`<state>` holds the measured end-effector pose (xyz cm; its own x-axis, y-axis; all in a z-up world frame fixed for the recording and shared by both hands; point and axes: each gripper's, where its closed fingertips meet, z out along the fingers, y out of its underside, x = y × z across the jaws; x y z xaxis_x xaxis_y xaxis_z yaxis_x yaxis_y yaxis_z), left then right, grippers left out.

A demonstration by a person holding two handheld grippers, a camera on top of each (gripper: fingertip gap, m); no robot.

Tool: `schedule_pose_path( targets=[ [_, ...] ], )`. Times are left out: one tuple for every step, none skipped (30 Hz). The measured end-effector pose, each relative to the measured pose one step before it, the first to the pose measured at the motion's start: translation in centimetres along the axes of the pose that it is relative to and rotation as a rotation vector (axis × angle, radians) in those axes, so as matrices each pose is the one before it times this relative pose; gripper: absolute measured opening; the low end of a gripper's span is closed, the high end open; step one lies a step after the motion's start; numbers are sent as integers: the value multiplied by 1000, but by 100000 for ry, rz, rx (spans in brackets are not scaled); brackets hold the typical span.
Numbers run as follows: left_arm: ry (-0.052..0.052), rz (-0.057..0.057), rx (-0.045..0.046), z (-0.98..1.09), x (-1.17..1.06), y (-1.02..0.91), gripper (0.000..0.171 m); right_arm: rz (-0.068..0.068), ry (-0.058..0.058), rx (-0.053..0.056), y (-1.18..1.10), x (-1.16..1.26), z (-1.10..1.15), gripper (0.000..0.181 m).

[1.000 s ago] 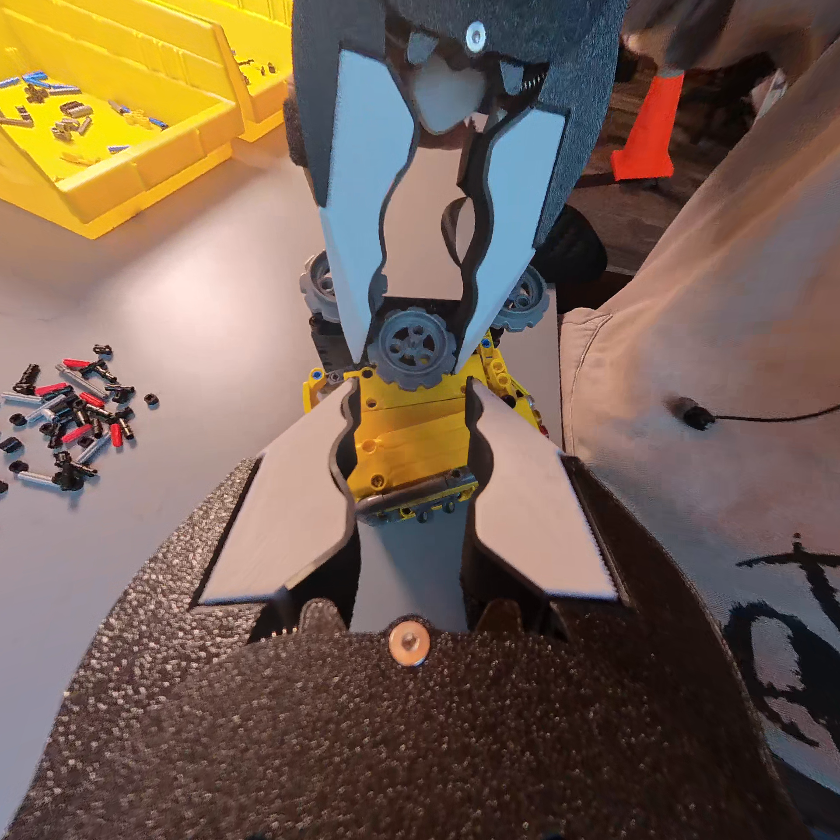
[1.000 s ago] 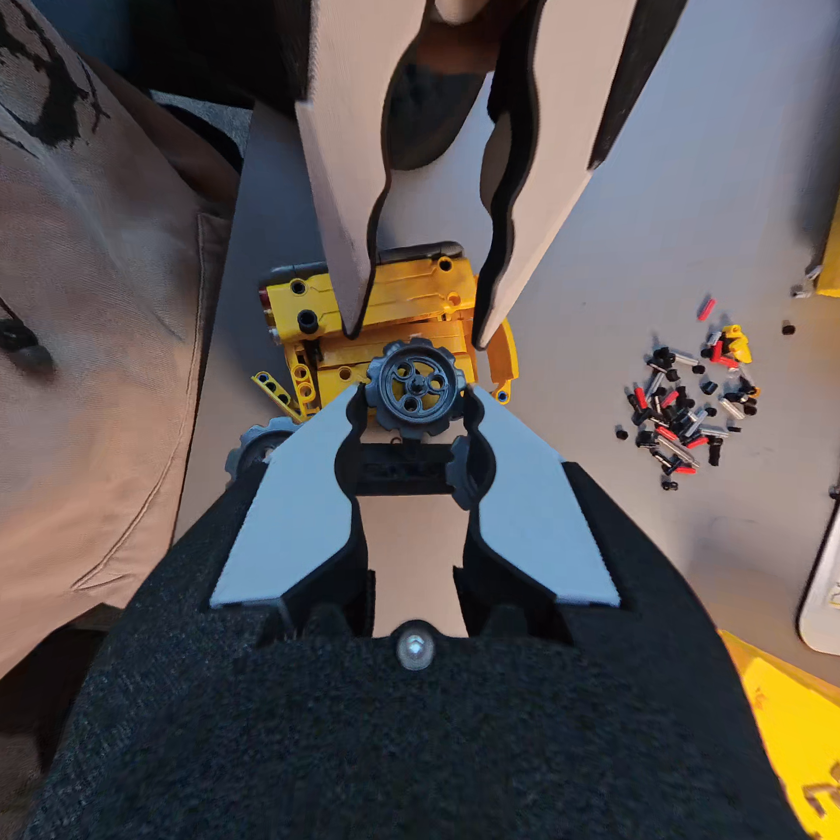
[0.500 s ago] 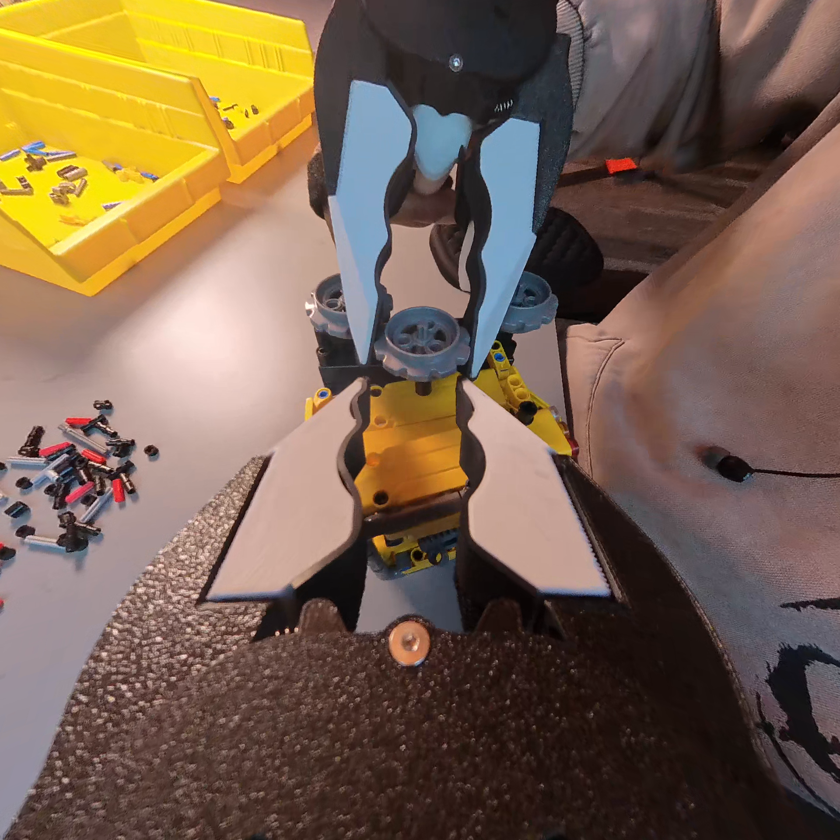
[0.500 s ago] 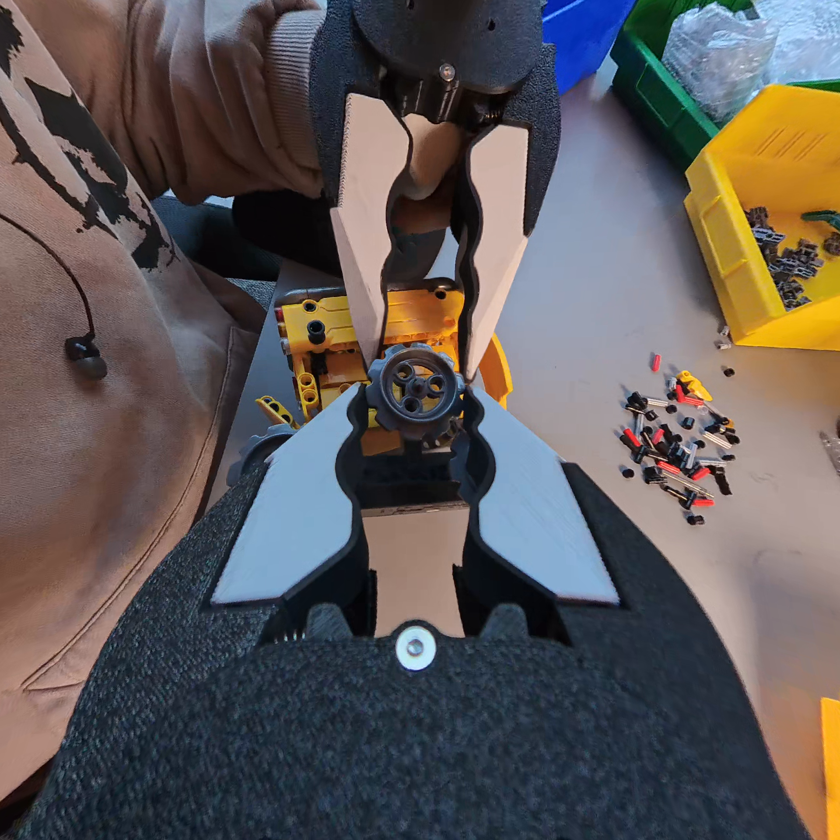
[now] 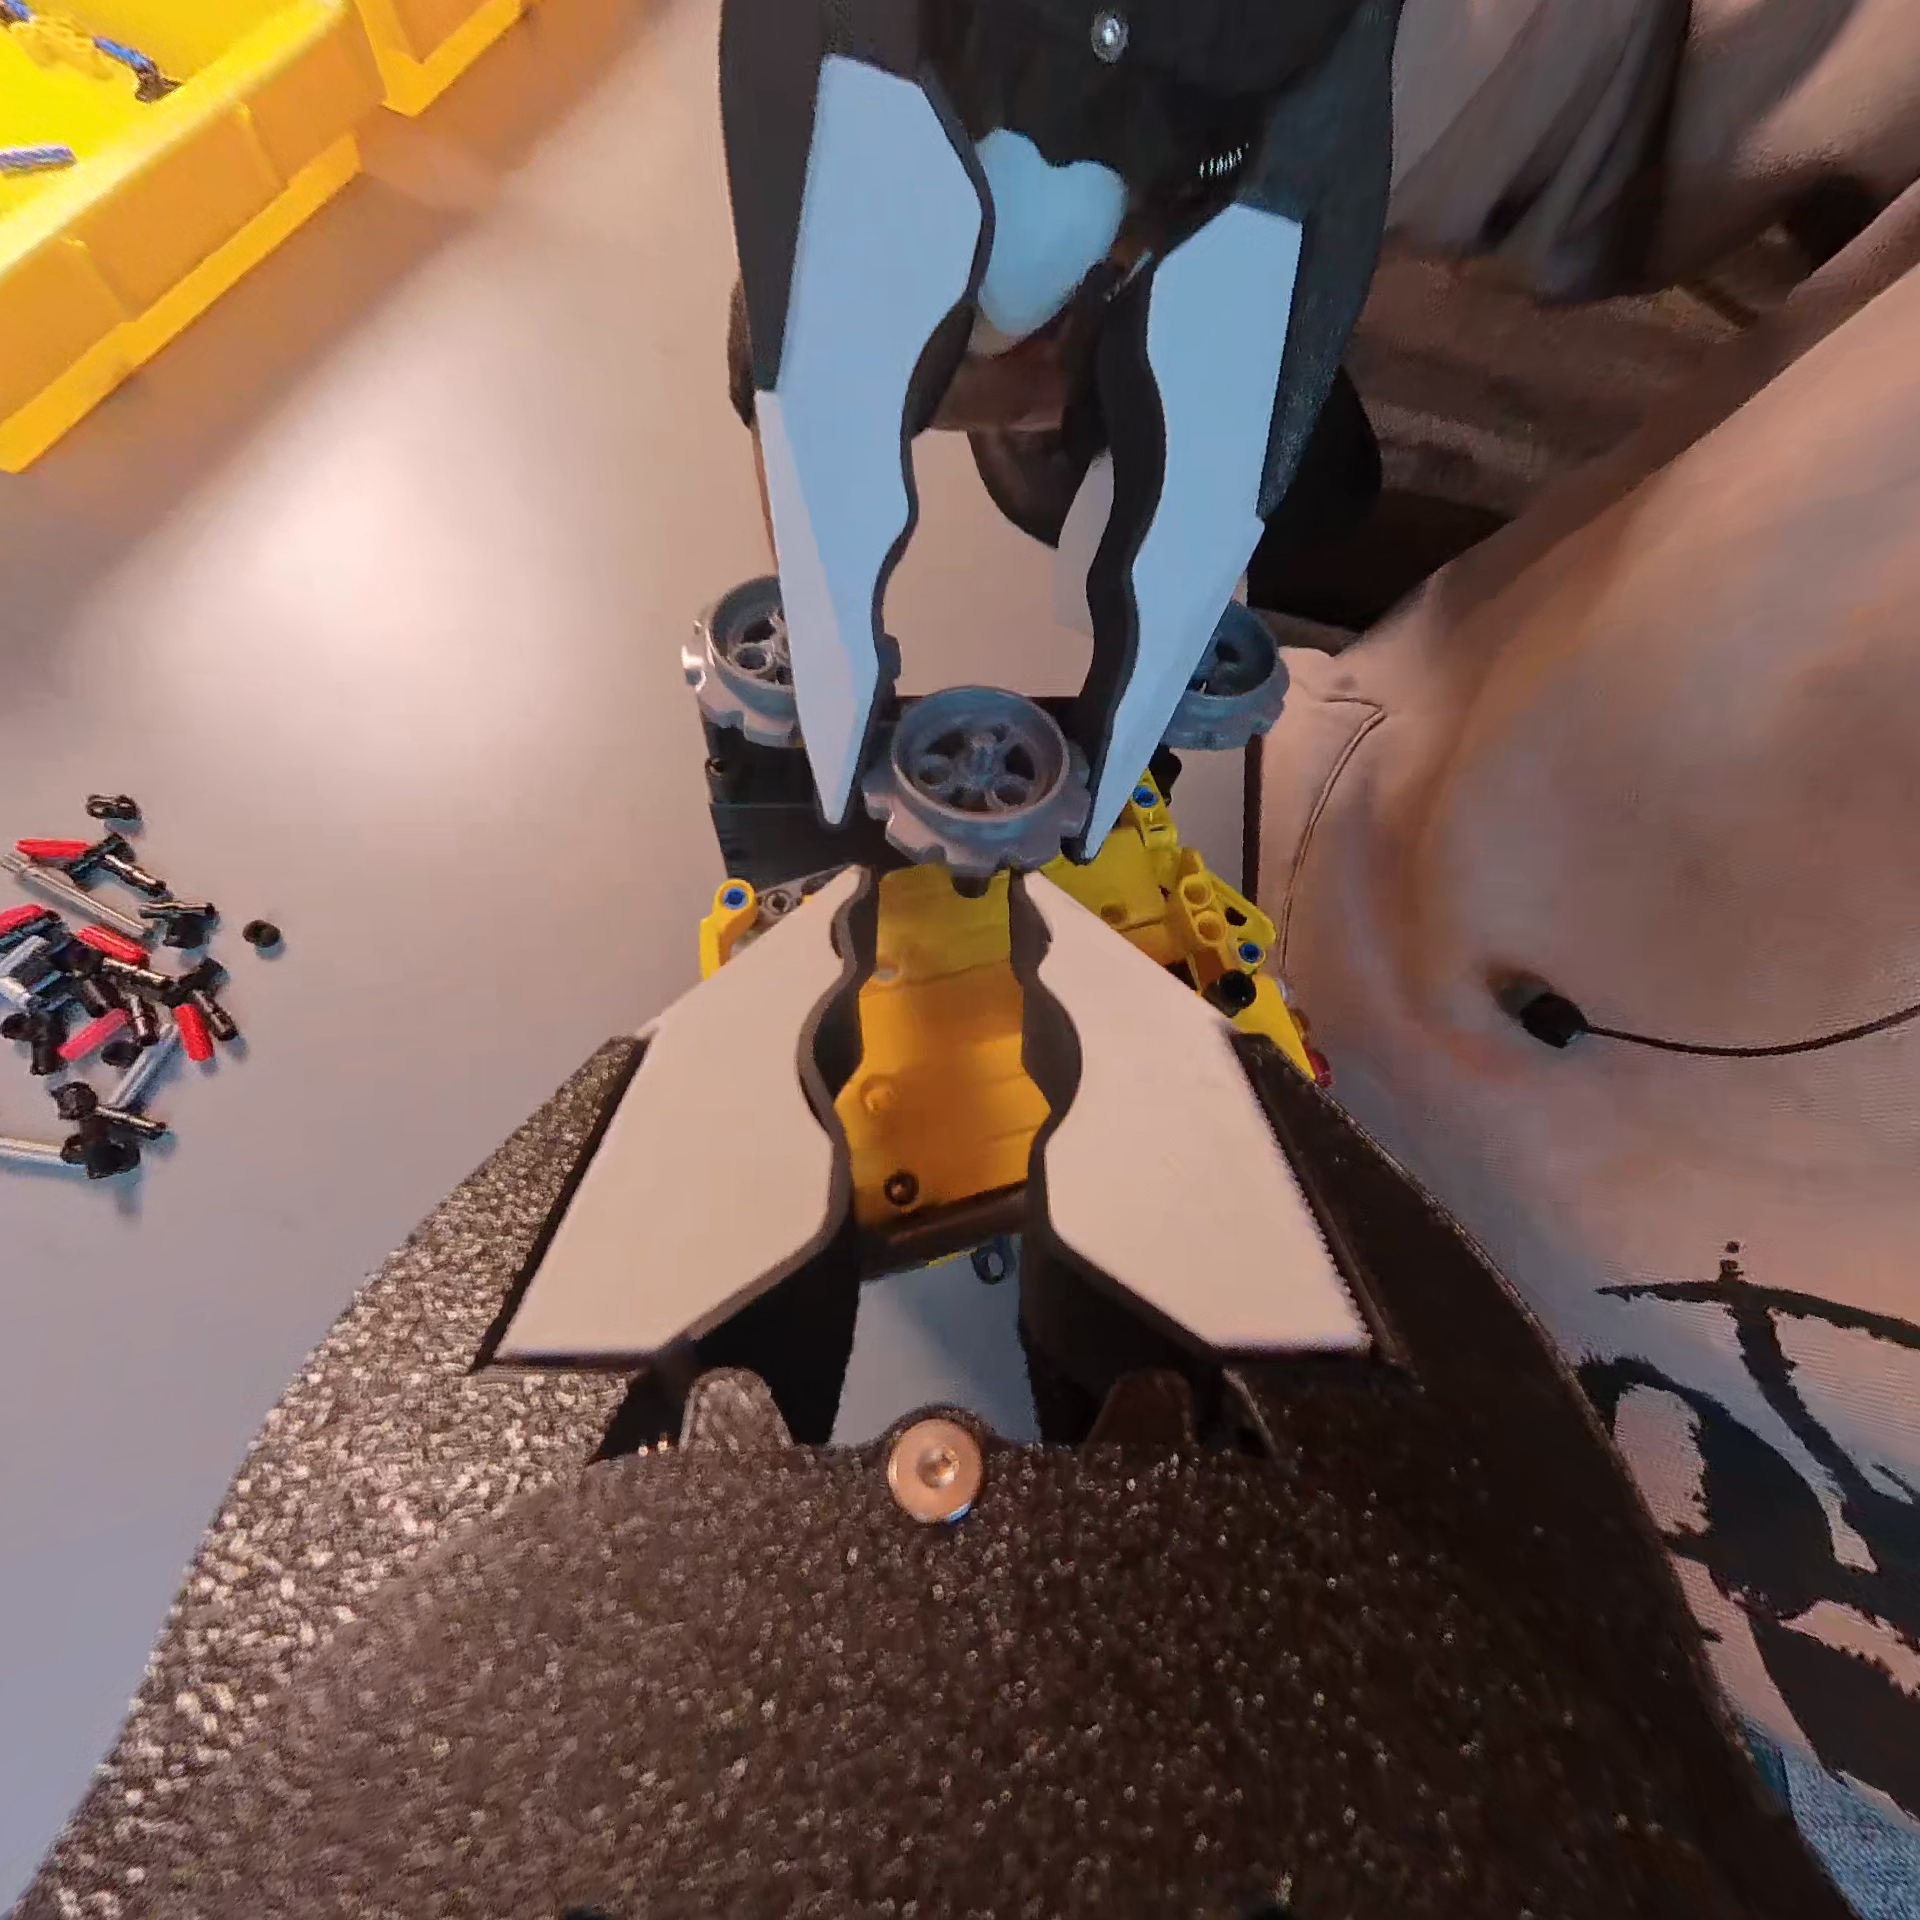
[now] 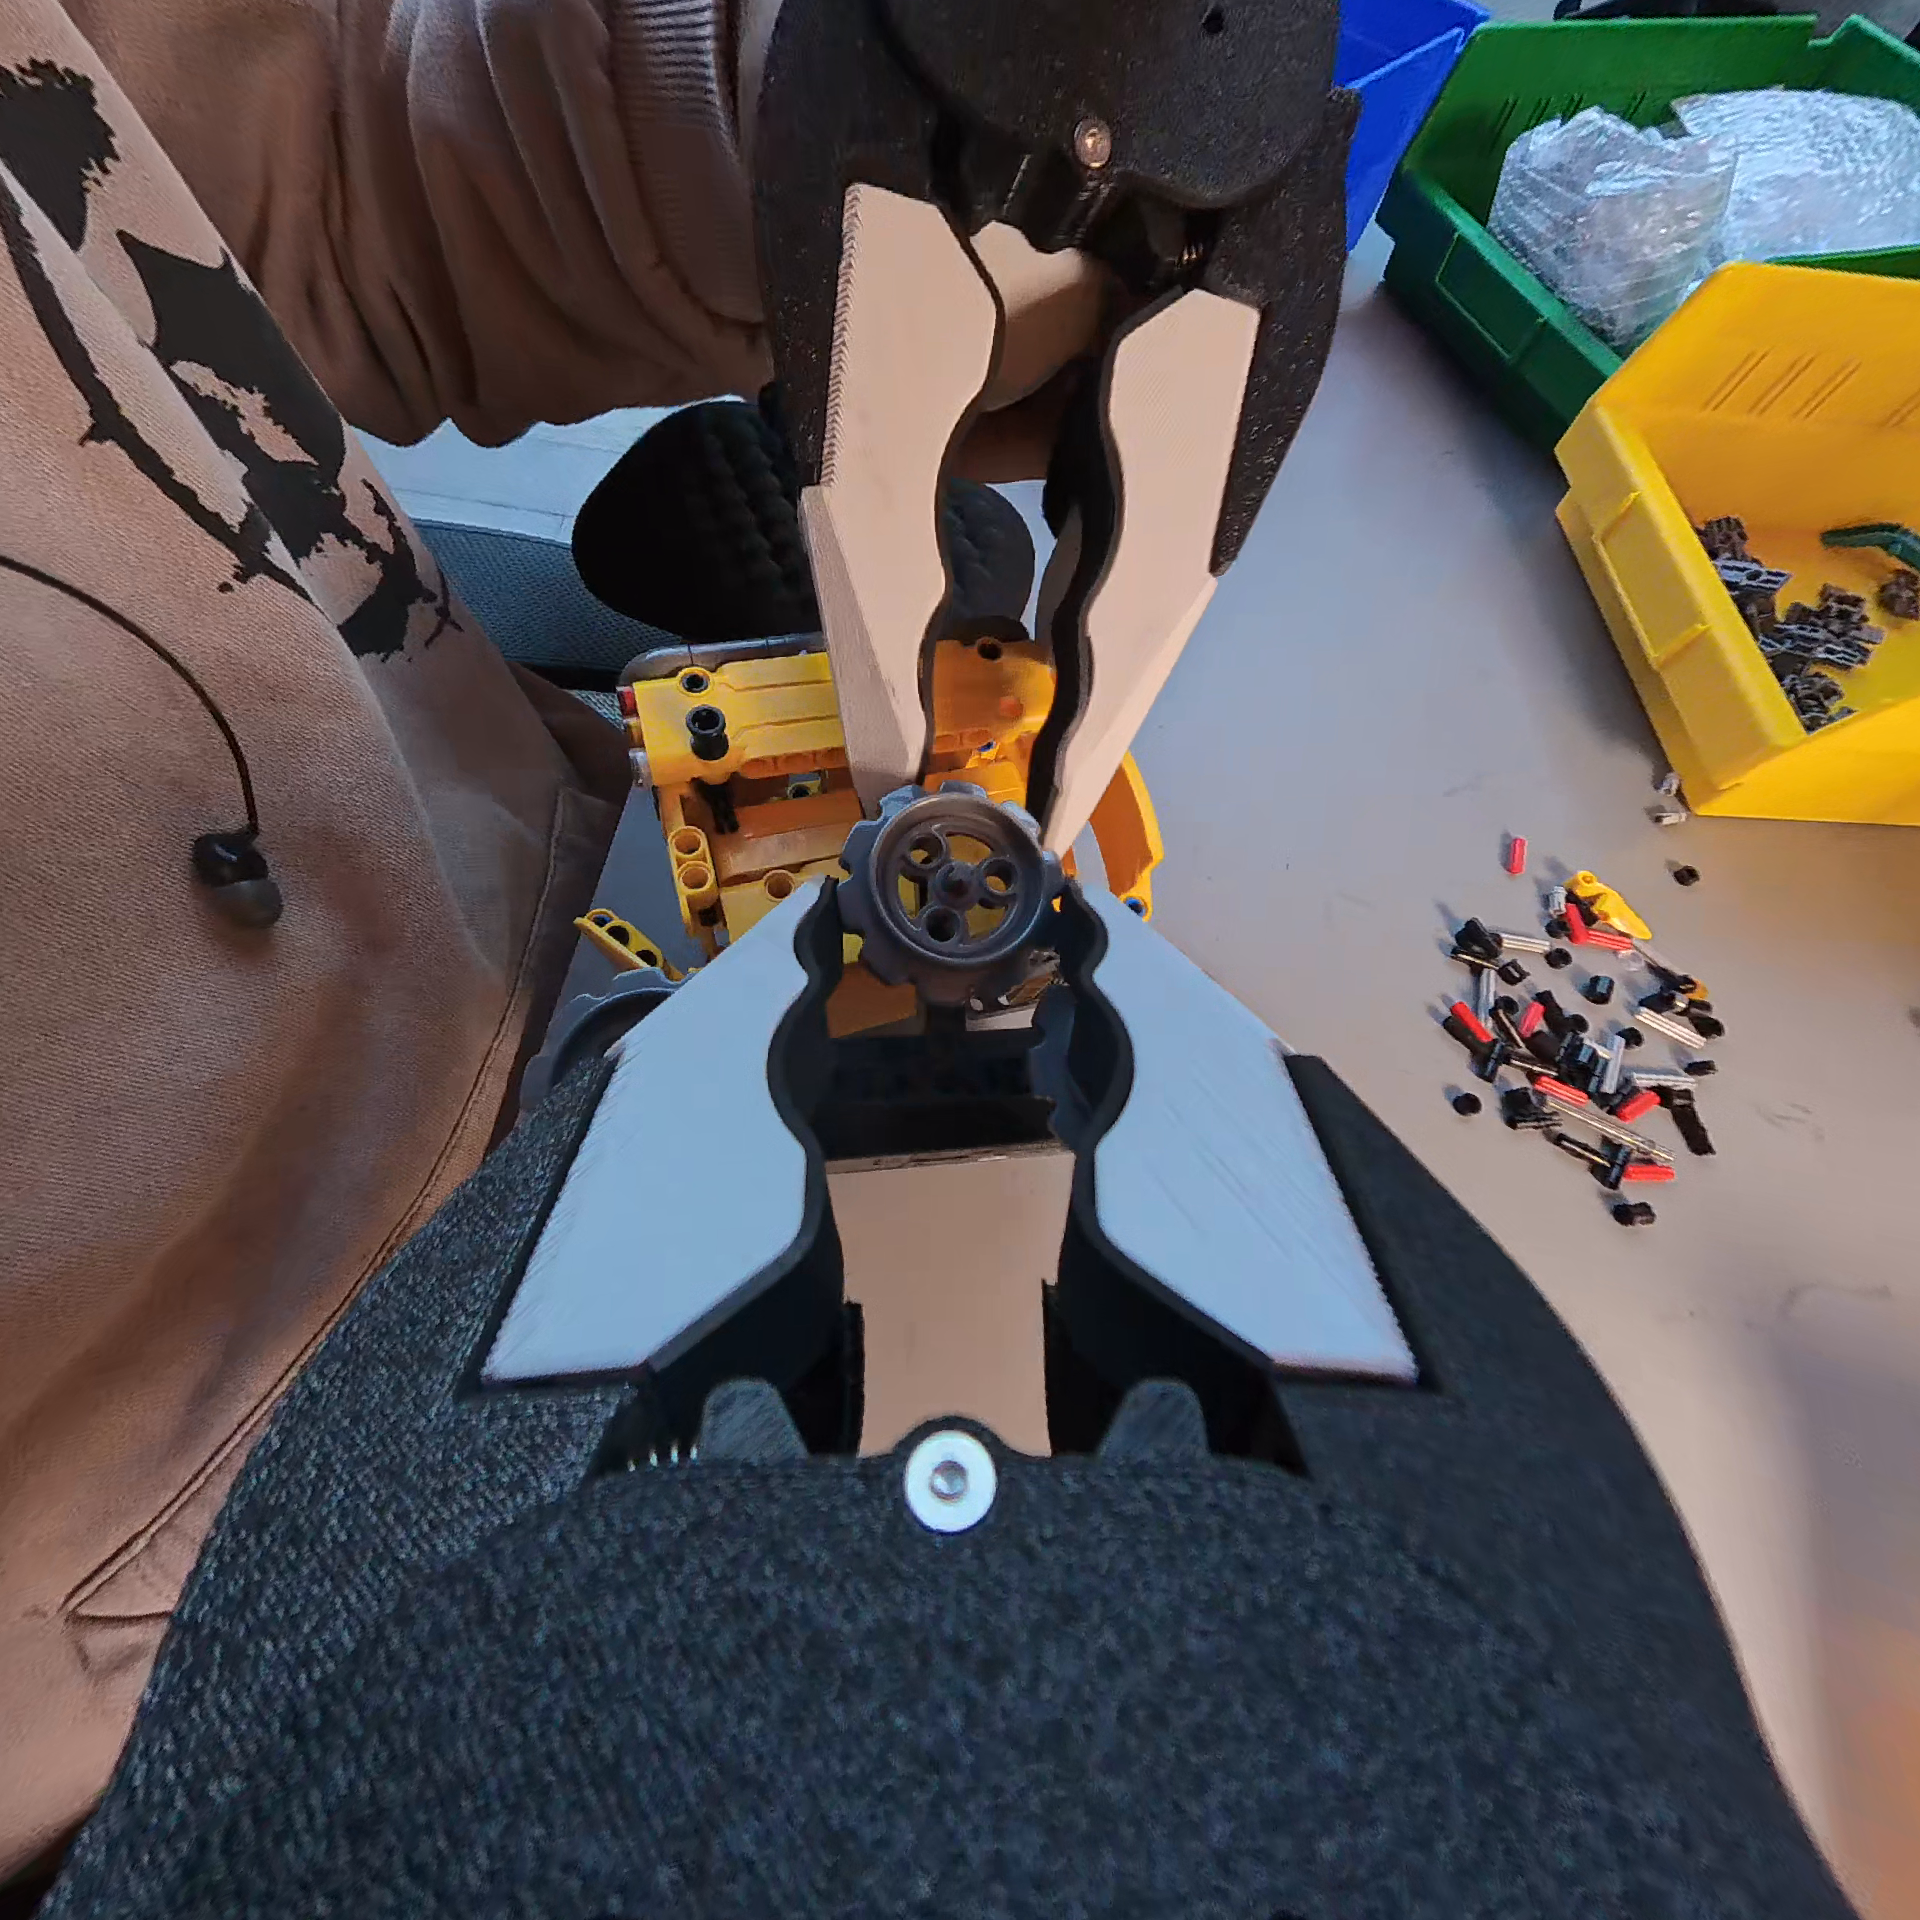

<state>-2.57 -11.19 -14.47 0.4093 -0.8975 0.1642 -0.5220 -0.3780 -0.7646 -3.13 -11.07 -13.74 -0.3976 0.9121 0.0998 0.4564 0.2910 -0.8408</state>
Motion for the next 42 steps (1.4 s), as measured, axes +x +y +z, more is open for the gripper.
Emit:
schedule_pose_path(
  targets=[
    [-454, 689, -196, 133, -6, -5, 24, 31, -154, 284, -4, 44, -43, 40],
    [205, 1039, 847, 97, 132, -62, 24, -94, 74, 122, -6, 53, -40, 39],
    [137, 732, 918, 57, 111, 8, 24, 70, -117, 332, -46, -28, 2, 39],
    [-38, -488, 710, 9, 32, 36, 24, 151, -171, 406, -64, -75, 32, 39],
    [-430, -700, 1135, -19, -36, -50, 24, 49, 348, 271, -23, 27, 11, 38],
    [-231, -152, 1477, 30, 35, -91, 24, 741, -365, 726, -59, -8, -22, 39],
    [-135, 153, 1756, 124, 122, -95, 24, 1003, -686, 1286, -95, -18, -49, 38],
    [-877, 119, 2125, 185, 70, -103, 24, 1420, -1264, 1268, -97, -100, -67, 38],
    [-2129, -472, 2563, 152, -156, -143, 25, 1644, 8, 1027, -44, 94, -102, 37],
    [-1319, -278, 1298, 115, -95, -19, 23, 2546, -30, 1767, -58, 136, -114, 37],
    [180, 37, -386, 129, 66, 177, 11, 2550, -79, 2659, -125, 81, -44, 37],
    [-384, -914, 1246, 92, -95, -16, 11, 1434, 434, 1819, -92, 103, -1, 36],
    [1345, -1209, 1554, 45, 70, -49, 9, 776, 220, 1331, -34, 78, -69, 36],
    [854, -901, 1314, 57, 35, -15, 6, 1330, 383, 1922, -79, 105, -51, 36],
    [-451, 169, 908, 50, -52, 2, 7, 3161, 219, 3321, -160, 148, -87, 36],
    [-450, 9, 905, 45, -40, -31, 7, 2940, 231, 3385, -121, 146, -98, 36],
    [94, -190, 552, 47, 25, 22, 7, 2132, 257, 3112, -129, 56, -68, 36],
    [617, -707, 70, 26, 31, 74, 7, 1574, 699, 3179, -138, 30, -32, 36],
    [518, -445, -393, 108, -7, 143, 6, 2565, 831, 4050, -291, 126, -48, 36],
    [925, -331, -367, 283, 141, 75, 6, 8665, -3512, 14002, -2070, -209, -494, 35],
    [-851, 657, 128, 246, -38, -181, 7, 6789, -4659, 7418, -1554, -409, -160, 35],
    [-2122, 1290, -521, 122, -345, -116, 7, -7190, 3686, 934, -397, 300, 82, 35],
    [-315, -285, -851, 14, -263, -12, 7, -5031, 3415, -1132, -85, 360, 60, 36],
    [370, -1317, -125, -61, -220, -7, 7, 687, 1425, 2451, -339, 373, -222, 37],
    [47, -136, -330, -34, -205, 126, 7, 1810, 415, 807, -19, 440, -328, 37],
    [293, 133, 22, -52, -91, 51, 7, 2259, -827, -790, 240, 282, -315, 38],
    [59, 327, -361, -48, -67, 18, 7, 1350, 109, 1878, -137, 245, -388, 38],
    [124, 593, -266, 15, -60, -13, 7, 556, 1099, 822, -73, 317, -350, 39],
    [595, 21, -273, 25, -64, -40, 7, -641, 1211, 462, -128, 327, -313, 39],
    [369, 24, -144, 31, -171, -71, 7, -1050, 1169, 1705, -385, 297, -329, 39],
    [-84, 51, -74, 16, -289, -80, 7, -242, 1447, 2277, -527, 387, -344, 39],
    [-241, -59, -99, -2, -328, -59, 7, 226, 1463, 1661, -473, 472, -341, 40],
    [183, -731, -130, -18, -276, -46, 7, 494, 1875, 1088, -367, 599, -369, 40],
    [983, -1315, -224, -44, -168, -23, 7, 753, 2150, 797, -272, 669, -400, 39],
    [1119, -1329, -71, -62, -93, -11, 7, 1289, 2234, 268, -131, 696, -395, 40],
    [991, -825, 155, -92, -45, -20, 7, 1701, 1880, 401, -75, 626, -386, 40],
    [1623, -434, 580, -202, 126, -91, 8, 1491, 828, 705, -51, 378, -342, 40],
    [2101, -757, 1651, -409, 216, -274, 14, 637, 166, 972, -54, 145, -288, 40],
    [1853, -1565, 2509, -621, 138, -465, 21, -534, -37, 433, 29, -47, -196, 40],
    [1830, -2072, 4583, -770, 90, -783, 26, -2183, 305, -506, 137, -113, -84, 40],
    [1917, -2848, 6638, -786, 60, -1106, 29, -4472, 1067, -1299, 183, -145, 24, 40],
    [1973, -3843, 7040, -638, 43, -1202, 30, -6493, 1647, -2189, 228, -145, 165, 40]
  ],
)
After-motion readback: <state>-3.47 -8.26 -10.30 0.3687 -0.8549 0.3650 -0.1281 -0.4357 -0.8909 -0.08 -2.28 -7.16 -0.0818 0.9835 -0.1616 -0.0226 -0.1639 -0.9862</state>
